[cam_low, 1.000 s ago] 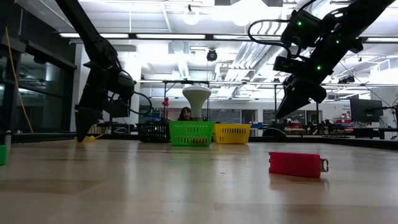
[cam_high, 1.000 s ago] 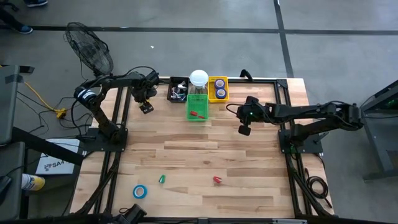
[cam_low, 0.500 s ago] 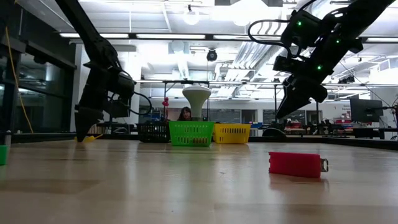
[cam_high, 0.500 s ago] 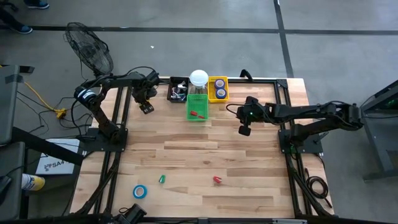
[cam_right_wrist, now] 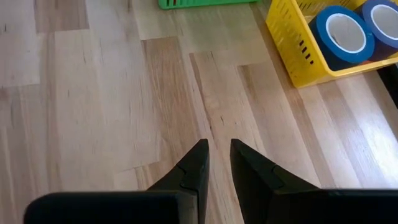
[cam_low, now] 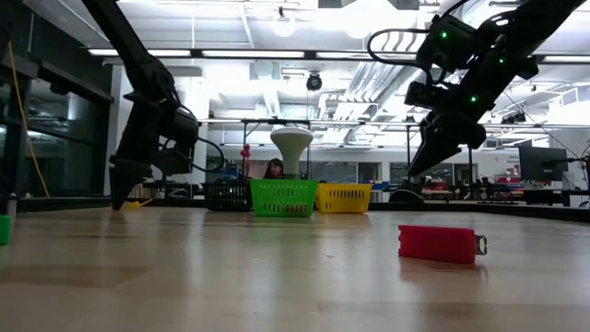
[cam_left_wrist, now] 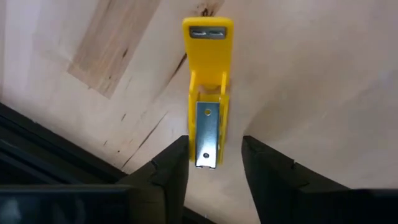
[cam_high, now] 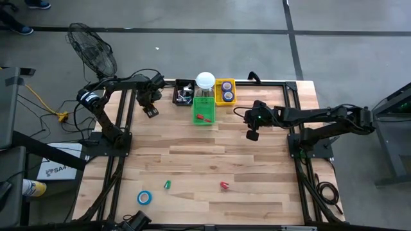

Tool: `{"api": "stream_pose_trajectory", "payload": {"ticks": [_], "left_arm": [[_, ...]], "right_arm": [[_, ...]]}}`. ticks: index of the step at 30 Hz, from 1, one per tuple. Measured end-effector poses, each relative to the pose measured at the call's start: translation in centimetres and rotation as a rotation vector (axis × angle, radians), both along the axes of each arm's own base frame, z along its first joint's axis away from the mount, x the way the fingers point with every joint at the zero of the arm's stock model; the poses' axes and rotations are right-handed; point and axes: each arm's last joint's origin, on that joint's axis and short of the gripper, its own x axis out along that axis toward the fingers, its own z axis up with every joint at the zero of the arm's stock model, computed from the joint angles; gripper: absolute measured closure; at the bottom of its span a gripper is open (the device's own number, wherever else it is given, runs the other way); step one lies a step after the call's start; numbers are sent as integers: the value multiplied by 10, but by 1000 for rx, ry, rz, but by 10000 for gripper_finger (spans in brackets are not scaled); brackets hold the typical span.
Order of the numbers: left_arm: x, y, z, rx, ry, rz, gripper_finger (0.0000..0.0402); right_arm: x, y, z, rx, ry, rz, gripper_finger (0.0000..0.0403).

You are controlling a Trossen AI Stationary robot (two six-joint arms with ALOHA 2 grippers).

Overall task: Pick and place Stapler, Stapler remover, tape
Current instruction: Put the yellow stapler into the green bin

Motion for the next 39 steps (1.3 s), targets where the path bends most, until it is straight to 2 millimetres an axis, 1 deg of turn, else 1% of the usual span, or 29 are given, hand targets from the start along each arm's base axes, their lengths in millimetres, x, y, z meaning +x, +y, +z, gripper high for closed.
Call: {"api": "stream_pose_trajectory", "payload": {"ticks": [9,12,14,19,22,27,32,39], "left_arm": [[0,0,0,-3,1,-12,328],[0,0,0,-4,0,-18,344],[0,0,0,-5,-2,-20,345],[0,0,0,-13,-5,-48,330],[0,0,0,-17,-10,-51,328],[1,0,0,-29,-24,-69,327],[10,1,8,-21,-59,-99,327],[28,0,24,0,-77,-169,327]], "right_arm": [[0,1,0,7,0,21,345],[0,1,0,5,1,24,345],[0,1,0,1,3,29,345],[0,1,0,-1,4,37,345],[1,1,0,15,-3,56,345],[5,2,3,54,-71,118,345],[9,3,7,57,-130,159,345],[10,2,8,49,-136,160,345]]}}
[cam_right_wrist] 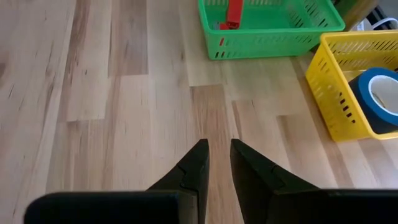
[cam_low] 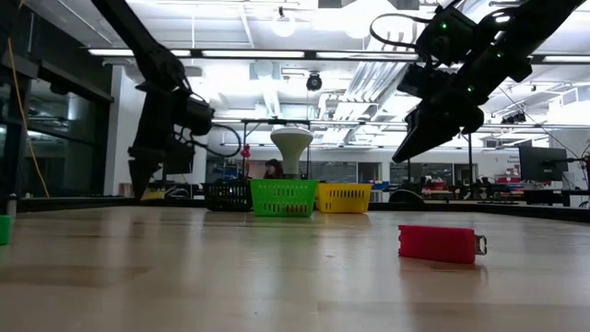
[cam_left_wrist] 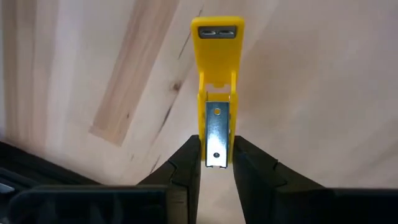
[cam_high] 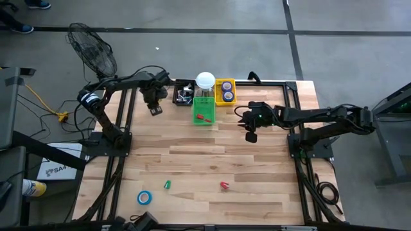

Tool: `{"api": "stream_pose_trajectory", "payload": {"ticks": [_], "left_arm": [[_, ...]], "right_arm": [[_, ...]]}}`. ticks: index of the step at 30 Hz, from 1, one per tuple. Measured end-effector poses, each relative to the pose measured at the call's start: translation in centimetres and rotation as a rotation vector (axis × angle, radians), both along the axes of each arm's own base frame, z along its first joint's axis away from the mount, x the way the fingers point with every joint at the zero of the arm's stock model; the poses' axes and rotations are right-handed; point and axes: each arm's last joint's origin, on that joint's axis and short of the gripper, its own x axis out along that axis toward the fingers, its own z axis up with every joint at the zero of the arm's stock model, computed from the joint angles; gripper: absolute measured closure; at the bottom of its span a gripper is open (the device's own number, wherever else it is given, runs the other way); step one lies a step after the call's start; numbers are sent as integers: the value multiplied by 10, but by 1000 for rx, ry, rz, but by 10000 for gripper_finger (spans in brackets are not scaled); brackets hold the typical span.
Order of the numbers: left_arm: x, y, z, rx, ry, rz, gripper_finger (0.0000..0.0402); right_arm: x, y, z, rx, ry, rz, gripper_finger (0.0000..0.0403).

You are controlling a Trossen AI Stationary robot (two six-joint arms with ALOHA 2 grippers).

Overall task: Pick and place Stapler, Stapler remover, tape
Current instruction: Put the yellow stapler into the green bin

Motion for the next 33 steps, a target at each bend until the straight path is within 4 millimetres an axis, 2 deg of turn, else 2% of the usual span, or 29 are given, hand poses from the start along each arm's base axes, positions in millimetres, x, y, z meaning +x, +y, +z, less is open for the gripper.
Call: {"api": "stream_pose_trajectory", "payload": {"ticks": [10,21,27,33], "left_arm": [[38,-12,32,25,-66,-124,326],[88,-45,64,88,-180,-311,326],[113,-61,71,158,-296,-406,326],[132,-64,75,205,-464,-459,326]], "right_arm": [[1,0,1,-20,-16,12,345],[3,-1,4,-37,-47,15,345],[3,-1,4,-36,-46,15,345],[3,-1,4,-36,-46,15,345]]}}
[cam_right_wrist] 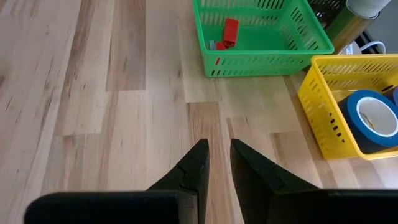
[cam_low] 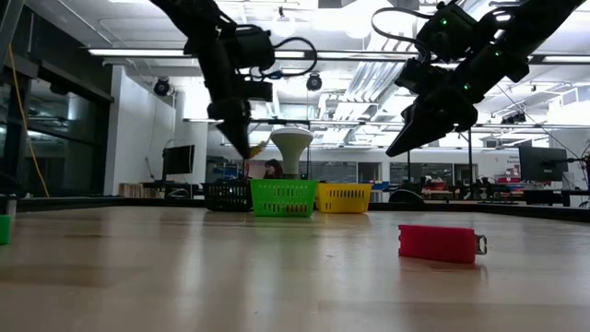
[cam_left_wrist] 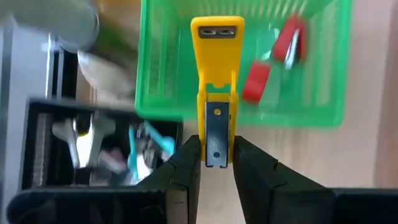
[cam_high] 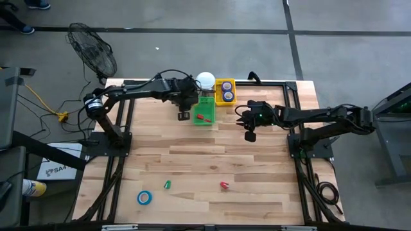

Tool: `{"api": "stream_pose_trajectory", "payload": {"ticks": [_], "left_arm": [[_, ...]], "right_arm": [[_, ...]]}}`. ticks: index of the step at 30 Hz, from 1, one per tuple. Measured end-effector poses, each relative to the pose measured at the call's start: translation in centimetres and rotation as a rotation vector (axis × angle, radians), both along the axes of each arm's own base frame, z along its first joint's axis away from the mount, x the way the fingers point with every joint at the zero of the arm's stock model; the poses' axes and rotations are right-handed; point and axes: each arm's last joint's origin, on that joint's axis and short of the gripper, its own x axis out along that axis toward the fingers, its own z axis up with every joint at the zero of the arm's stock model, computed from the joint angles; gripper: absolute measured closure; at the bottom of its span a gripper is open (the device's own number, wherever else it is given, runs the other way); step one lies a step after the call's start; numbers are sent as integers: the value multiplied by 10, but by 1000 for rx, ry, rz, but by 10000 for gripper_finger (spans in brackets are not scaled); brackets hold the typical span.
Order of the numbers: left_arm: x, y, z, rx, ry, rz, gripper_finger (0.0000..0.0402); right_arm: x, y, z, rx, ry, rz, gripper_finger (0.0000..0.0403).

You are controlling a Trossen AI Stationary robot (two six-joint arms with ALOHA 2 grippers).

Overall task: Pick and place Stapler, Stapler remover, tape
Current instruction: Put the yellow stapler into the green bin

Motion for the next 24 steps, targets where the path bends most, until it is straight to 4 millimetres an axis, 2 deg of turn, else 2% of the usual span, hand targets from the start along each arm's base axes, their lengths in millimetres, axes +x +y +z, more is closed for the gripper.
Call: {"api": "stream_pose_trajectory", "payload": {"ticks": [6,17,24], "left_arm": [[10,1,1,-29,-108,-1,326],[27,5,-33,-162,-97,-41,326],[28,6,-36,-159,-88,-54,307]], "right_arm": [[0,0,0,0,1,0,345],[0,0,0,1,2,0,345],[-1,0,-1,4,13,0,345]]}}
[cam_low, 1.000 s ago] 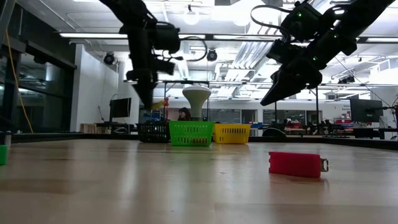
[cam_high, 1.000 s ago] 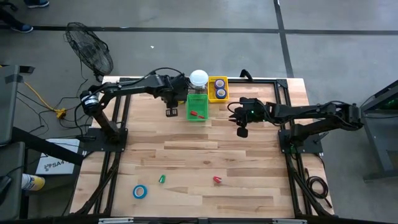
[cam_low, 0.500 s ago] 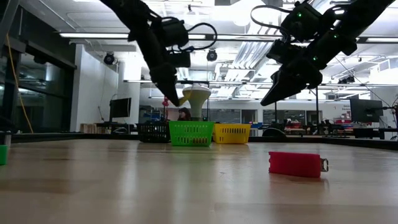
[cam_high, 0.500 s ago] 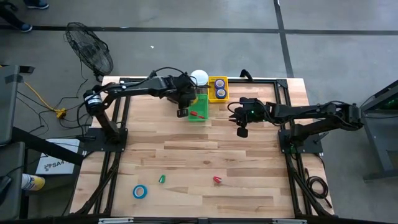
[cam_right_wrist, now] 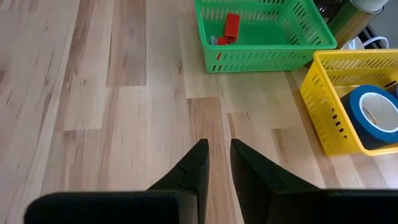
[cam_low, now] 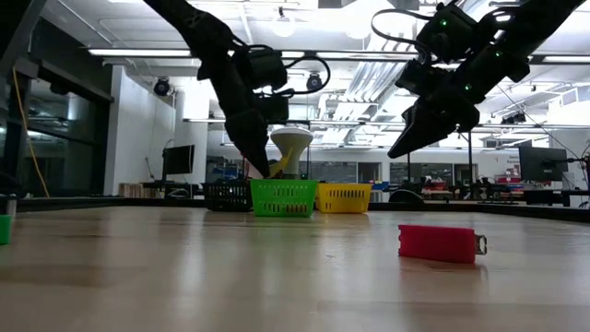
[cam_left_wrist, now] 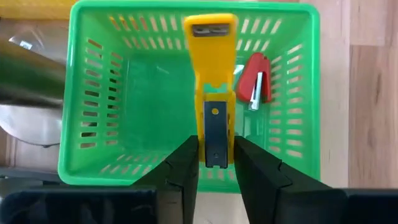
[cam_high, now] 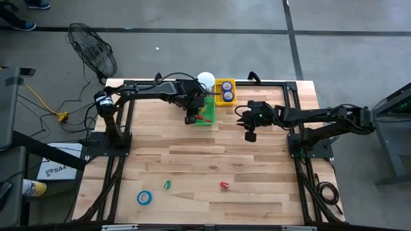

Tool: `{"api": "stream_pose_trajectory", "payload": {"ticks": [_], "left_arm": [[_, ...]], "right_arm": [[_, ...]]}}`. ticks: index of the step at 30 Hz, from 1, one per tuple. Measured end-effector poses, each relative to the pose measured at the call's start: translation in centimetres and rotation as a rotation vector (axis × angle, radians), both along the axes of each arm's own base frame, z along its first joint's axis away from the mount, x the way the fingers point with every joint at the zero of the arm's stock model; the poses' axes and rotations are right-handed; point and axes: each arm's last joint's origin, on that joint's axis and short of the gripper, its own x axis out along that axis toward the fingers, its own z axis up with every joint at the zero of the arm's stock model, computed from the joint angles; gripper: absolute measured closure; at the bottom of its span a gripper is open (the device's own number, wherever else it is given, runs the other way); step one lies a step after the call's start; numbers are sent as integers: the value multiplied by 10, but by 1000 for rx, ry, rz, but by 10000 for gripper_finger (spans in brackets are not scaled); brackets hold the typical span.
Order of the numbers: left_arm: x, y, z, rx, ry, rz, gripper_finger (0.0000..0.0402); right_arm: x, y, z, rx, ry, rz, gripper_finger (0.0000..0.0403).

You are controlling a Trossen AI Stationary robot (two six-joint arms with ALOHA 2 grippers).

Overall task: Pick and place Stapler, Stapler remover, tape
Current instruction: Put the yellow stapler into the green bin, then put the red stapler into the green bin

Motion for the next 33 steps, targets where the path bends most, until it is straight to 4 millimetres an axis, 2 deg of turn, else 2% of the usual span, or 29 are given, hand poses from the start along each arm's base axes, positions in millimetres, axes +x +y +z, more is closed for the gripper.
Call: {"api": "stream_pose_trajectory", "payload": {"ticks": [11,18,24,29,33], "left_arm": [[-1,0,2,25,2,-41,205],[-14,-8,33,103,2,-34,193],[-27,-35,48,180,96,-55,193],[-38,-62,45,243,136,-62,193],[-55,-79,38,249,141,-46,192]], "right_arm": [[0,0,0,1,3,0,345],[-3,1,-4,27,49,-12,345],[-9,2,-9,77,118,-40,345],[-16,5,-15,116,209,-49,345],[-17,7,-17,165,223,-55,335]]}}
